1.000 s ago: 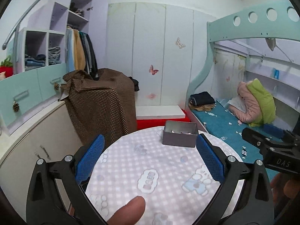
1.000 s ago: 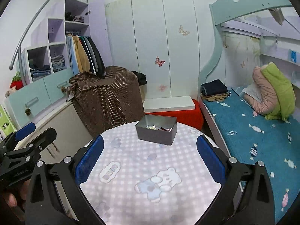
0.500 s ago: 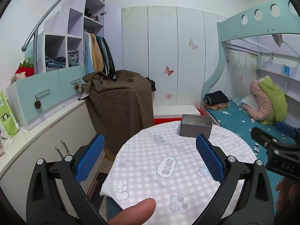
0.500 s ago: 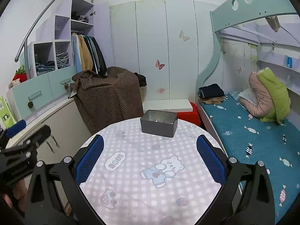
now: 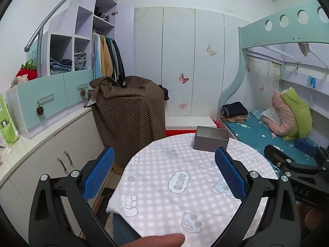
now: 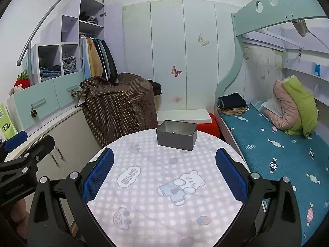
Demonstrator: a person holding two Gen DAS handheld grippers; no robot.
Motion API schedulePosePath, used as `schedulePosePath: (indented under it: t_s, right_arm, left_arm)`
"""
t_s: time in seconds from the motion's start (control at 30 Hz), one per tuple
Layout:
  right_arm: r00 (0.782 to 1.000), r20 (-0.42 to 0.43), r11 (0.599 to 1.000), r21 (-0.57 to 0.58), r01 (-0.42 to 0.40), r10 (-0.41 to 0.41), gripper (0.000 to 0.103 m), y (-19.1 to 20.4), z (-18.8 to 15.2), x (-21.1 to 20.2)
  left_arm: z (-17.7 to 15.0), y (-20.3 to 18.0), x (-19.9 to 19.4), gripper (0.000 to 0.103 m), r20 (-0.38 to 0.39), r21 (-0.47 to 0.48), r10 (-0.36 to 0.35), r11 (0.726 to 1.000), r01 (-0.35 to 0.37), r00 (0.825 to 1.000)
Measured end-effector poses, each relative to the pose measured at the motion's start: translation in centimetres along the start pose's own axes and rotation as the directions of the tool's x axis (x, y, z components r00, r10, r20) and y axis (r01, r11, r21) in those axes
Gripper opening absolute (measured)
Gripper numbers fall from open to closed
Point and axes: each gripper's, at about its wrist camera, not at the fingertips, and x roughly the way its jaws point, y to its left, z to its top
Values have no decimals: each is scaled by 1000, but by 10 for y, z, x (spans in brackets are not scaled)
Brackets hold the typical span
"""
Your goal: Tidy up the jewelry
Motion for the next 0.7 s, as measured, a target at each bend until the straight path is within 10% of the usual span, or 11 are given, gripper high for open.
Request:
schedulePosePath:
  t_s: [0.7]
  right_arm:
    - [1000,-2,1000,-2,3,-3,96,2,0,0]
  left_arm:
    - [-3,4,2,98,-5,-17,-7,1000,7,1000]
